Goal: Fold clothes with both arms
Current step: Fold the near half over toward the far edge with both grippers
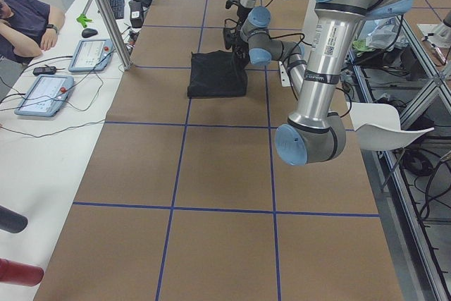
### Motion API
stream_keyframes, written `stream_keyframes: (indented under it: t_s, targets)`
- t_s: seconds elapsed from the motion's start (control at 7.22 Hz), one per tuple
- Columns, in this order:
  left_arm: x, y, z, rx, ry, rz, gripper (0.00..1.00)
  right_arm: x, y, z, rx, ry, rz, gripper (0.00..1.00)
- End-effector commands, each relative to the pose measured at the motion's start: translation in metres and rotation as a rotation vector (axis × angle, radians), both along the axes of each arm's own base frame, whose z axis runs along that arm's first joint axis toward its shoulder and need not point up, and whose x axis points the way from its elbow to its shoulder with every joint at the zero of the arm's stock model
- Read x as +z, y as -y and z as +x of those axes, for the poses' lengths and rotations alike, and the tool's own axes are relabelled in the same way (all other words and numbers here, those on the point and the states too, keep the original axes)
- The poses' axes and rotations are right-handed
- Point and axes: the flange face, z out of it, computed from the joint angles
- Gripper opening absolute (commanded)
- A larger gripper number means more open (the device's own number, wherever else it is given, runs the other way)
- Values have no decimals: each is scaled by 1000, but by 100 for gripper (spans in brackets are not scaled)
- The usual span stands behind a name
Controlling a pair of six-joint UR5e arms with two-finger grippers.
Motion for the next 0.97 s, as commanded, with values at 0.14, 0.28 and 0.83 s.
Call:
stream_keyframes:
  t_s: [0.14, 0.28, 0.83]
  targets:
    - [23, 66, 28, -44, 111, 45, 0, 2, 55, -23, 23, -68, 9, 0]
    - [29, 88, 39, -53, 146, 58, 0, 10, 69, -22, 32, -91, 7, 0]
    - [64, 151, 75, -61, 284, 94, 0, 28, 126, -54, 41, -195, -20, 0]
